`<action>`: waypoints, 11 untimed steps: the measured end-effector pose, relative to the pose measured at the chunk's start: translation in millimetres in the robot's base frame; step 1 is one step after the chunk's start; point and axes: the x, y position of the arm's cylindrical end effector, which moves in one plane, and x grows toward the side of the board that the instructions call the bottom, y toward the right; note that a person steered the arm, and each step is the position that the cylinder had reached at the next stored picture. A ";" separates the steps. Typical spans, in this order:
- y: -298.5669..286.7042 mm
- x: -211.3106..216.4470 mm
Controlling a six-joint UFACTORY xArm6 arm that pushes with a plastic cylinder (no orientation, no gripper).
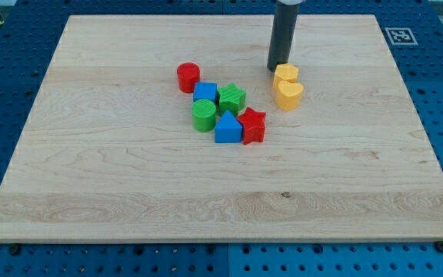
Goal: Separate the group of blocks
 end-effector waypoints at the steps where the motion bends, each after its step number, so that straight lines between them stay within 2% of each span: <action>1: -0.7 14.4; 2: 0.4 22.0; 3: -32.2 22.1; 4: -67.7 44.2; 5: -71.8 67.1; 8: -71.2 88.1; 10: -121.2 101.2; 11: -109.9 104.4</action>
